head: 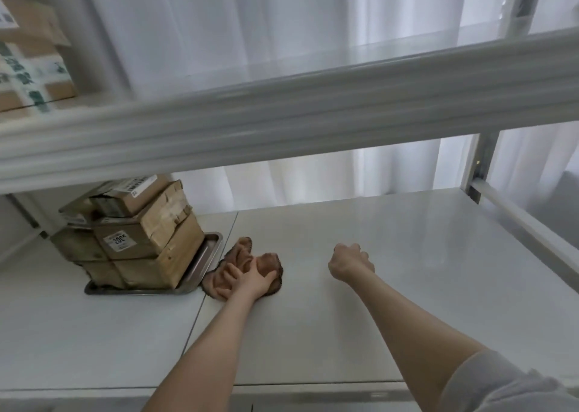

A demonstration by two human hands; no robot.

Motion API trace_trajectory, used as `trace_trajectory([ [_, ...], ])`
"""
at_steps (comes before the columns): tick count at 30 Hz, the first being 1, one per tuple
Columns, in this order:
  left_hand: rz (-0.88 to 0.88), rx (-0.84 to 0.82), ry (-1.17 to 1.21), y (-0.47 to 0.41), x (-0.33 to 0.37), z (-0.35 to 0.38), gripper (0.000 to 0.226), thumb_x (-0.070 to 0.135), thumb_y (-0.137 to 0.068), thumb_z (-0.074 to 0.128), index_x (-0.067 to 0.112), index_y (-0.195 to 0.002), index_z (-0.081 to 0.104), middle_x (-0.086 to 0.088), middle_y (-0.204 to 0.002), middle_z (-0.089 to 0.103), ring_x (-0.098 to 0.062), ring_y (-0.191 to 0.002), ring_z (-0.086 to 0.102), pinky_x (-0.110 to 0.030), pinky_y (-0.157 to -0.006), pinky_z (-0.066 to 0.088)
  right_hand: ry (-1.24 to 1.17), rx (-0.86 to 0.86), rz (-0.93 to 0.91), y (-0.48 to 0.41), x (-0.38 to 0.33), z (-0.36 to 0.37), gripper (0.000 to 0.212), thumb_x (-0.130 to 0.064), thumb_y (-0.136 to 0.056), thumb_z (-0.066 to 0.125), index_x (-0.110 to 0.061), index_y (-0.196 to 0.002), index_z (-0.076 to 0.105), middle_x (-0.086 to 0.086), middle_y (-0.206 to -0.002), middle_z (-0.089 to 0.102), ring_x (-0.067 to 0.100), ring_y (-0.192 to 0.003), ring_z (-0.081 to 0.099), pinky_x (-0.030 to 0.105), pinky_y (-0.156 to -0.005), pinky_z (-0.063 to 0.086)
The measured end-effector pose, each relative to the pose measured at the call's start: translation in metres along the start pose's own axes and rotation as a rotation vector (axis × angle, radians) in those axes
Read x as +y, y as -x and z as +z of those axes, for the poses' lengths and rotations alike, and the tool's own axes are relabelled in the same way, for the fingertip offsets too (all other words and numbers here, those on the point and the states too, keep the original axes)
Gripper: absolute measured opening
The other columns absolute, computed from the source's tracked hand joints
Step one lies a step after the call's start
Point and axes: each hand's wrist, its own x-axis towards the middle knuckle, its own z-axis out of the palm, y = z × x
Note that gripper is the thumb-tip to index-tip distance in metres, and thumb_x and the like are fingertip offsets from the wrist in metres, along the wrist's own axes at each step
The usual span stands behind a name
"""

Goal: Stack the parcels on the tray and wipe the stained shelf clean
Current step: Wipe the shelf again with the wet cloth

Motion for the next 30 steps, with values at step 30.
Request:
trace_trajectory([
  [30, 0.828, -0.268, -0.358, 0.133, 0.163, 0.105, 0.059, 0.047, -0.089, 0.047, 0.045, -0.145, 0.025, 0.004, -0.161, -0.006, -0.02, -0.148, -0.011, -0.059, -0.113, -0.01, -0.163, 0.26, 0.383, 0.058, 0.136, -0.036, 0.044, -0.023, -0.095, 0.032, -0.015, -0.136, 0.044, 0.013, -0.144, 0.035, 0.032, -0.133, 0.031, 0.042, -0.107, 0.031],
])
